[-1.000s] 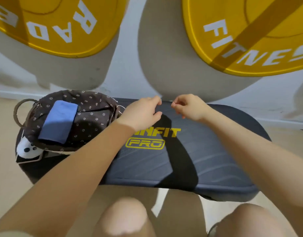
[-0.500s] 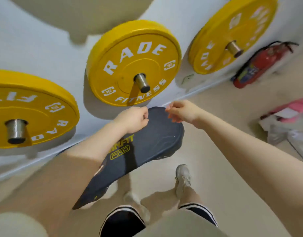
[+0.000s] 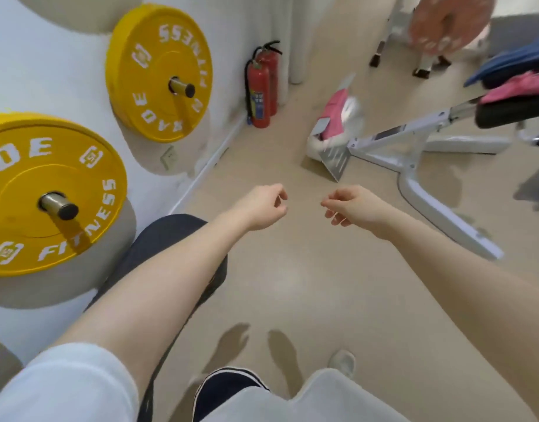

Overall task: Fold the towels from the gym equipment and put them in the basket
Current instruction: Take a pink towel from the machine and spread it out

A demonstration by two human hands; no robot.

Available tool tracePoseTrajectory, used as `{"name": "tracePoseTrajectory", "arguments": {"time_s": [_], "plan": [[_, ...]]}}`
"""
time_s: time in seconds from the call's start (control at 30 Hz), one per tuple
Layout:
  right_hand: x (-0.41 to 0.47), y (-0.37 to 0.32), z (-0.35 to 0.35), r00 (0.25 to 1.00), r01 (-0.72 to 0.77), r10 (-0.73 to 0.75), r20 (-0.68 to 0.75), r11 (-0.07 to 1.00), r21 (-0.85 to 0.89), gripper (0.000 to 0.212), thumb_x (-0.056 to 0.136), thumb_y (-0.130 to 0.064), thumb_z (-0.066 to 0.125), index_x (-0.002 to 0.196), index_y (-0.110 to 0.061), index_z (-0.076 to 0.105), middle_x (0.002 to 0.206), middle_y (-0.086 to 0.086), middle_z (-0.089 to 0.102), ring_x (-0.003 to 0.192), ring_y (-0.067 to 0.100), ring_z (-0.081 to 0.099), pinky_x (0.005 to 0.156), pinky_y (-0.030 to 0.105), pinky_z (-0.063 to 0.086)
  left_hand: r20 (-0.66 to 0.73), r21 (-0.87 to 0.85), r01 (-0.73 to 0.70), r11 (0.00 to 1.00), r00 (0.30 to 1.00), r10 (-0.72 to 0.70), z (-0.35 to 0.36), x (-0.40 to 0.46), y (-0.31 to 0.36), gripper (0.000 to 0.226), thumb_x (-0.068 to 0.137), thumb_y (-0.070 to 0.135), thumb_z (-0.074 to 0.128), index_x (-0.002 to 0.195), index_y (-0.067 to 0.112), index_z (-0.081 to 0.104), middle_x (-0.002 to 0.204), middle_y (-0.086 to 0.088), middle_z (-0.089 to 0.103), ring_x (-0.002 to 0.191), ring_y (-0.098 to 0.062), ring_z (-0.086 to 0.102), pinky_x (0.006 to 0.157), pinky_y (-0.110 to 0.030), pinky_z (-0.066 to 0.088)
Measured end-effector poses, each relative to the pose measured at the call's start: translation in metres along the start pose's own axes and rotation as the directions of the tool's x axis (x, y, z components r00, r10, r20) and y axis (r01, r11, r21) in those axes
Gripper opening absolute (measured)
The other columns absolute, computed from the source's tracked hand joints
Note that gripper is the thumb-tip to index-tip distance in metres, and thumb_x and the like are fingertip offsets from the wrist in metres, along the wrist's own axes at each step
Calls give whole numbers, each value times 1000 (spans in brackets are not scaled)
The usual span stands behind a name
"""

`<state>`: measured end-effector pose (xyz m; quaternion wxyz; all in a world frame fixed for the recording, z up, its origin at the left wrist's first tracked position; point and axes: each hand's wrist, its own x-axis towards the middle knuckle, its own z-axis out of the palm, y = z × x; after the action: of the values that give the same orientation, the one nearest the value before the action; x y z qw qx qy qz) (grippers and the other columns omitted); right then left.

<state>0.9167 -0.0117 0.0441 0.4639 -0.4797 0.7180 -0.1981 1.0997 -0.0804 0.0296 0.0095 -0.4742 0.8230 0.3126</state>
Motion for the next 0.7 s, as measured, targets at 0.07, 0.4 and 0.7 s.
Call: {"name": "tracePoseTrajectory", "arguments": {"time_s": [0.07, 0.4, 0.7], "plan": [[-19, 40, -58, 998, -11, 10, -60, 1000, -17, 16, 95, -20, 48, 100, -9, 60, 80, 0, 61, 70, 15, 56, 69, 27, 46, 11, 21, -72, 997, 997, 71, 22, 29, 61, 29, 93, 23, 48, 119, 11, 54, 112, -5, 62, 102, -23, 57, 80, -26, 42], [-71, 184, -265, 940, -88, 100, -325, 995, 53, 17, 92, -22, 49, 80, -26, 59, 83, -3, 63, 77, 14, 58, 74, 32, 48, 65, 126, -380, 916, 925, 374, 96, 151, 292, 32, 92, 20, 48, 122, 11, 53, 116, -5, 57, 99, -20, 56, 88, -31, 45], [-2, 245, -409, 853, -153, 180, -490, 984, 94, 20, 93, -17, 49, 99, -8, 66, 83, -5, 62, 80, 15, 57, 69, 24, 44, 168, 107, -524, 845, 847, 504, 131, 328, 411, 32, 92, 19, 47, 122, 11, 53, 120, -4, 56, 111, -20, 52, 94, -31, 41]]}}
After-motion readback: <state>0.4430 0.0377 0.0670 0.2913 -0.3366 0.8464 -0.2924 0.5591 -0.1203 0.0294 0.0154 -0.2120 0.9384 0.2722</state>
